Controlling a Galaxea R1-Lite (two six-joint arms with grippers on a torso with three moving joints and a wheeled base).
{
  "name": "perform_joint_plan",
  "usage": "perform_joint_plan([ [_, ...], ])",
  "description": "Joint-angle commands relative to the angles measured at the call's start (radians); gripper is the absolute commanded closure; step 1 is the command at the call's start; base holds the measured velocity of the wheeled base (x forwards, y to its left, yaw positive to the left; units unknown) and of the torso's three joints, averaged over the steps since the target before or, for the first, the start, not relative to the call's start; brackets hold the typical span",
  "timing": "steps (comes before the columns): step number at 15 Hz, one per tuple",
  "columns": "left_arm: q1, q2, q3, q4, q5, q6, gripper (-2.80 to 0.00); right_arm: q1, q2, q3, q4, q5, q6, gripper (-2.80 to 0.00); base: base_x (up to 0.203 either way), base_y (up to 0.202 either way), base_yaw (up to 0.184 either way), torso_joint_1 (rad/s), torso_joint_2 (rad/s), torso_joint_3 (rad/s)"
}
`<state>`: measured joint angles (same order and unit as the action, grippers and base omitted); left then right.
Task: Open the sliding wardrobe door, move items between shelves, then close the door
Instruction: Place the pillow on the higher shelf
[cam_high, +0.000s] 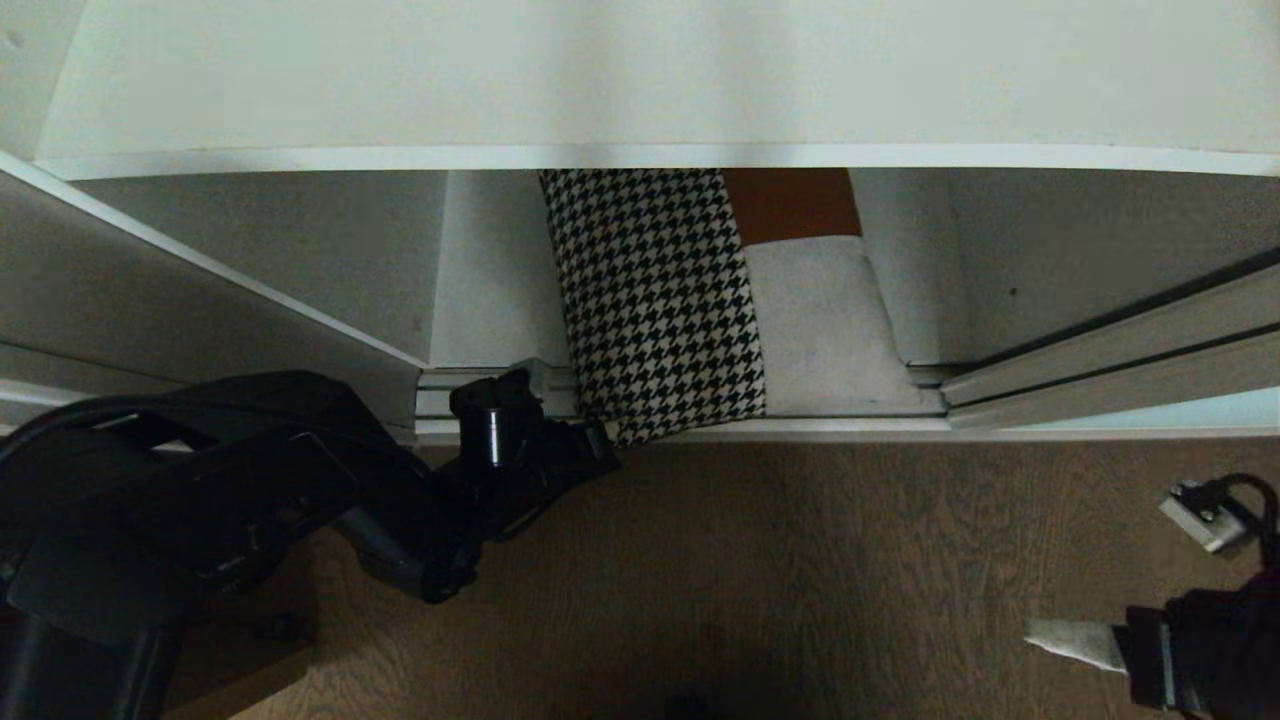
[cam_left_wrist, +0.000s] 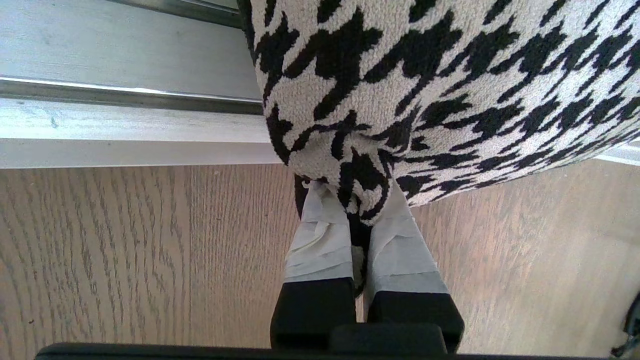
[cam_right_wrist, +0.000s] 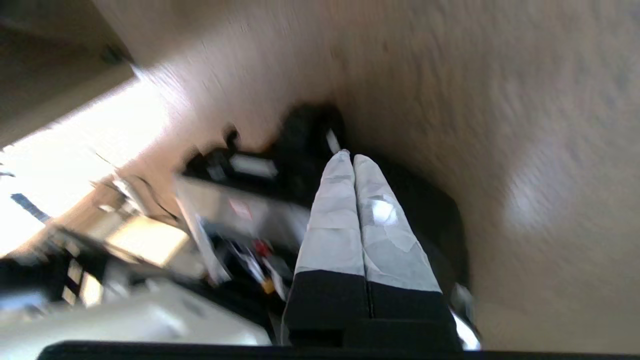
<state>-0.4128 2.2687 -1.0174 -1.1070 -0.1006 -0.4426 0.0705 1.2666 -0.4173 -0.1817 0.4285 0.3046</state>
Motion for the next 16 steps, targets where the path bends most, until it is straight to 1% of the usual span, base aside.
perform_joint_plan([
  [1,0.000,0.000,-0.001,-0.007,-0.001,-0.002,0.00,0.047,0.169,-0.041,-0.119,0.000,0.053,0.00,0.000,0.000,0.000,0.000,0.00,0.000],
  [3,0.000,-0.005,0.002,-0.007,-0.001,-0.002,0.00,0.064,0.249,-0.092,-0.191,-0.002,0.073,0.00,0.000,0.000,0.000,0.000,0.00,0.000],
  [5,0.000,0.000,0.002,-0.007,-0.001,-0.002,0.00,0.073,0.305,-0.160,-0.227,-0.005,0.095,0.00,0.000,0.000,0.000,0.000,0.00,0.000],
  [9,0.000,0.002,0.010,-0.029,-0.001,-0.002,0.00,0.099,0.365,-0.230,-0.238,-0.006,0.113,0.00,0.000,0.000,0.000,0.000,0.00,0.000],
  [11,-0.001,0.002,0.011,-0.024,-0.002,-0.002,0.00,0.098,0.427,-0.247,-0.297,-0.007,0.147,0.00,0.000,0.000,0.000,0.000,0.00,0.000],
  [12,-0.003,0.003,0.013,-0.022,-0.004,-0.003,0.00,0.098,0.452,-0.250,-0.359,-0.006,0.157,0.00,0.000,0.000,0.000,0.000,0.00,0.000],
  [14,-0.012,0.009,0.025,-0.030,-0.002,-0.002,0.00,0.093,0.481,-0.256,-0.421,-0.004,0.159,0.00,0.000,0.000,0.000,0.000,0.00,0.000],
  [16,-0.014,0.010,0.025,-0.031,-0.002,-0.001,0.00,0.072,0.505,-0.257,-0.445,0.002,0.159,0.00,0.000,0.000,0.000,0.000,0.00,0.000],
])
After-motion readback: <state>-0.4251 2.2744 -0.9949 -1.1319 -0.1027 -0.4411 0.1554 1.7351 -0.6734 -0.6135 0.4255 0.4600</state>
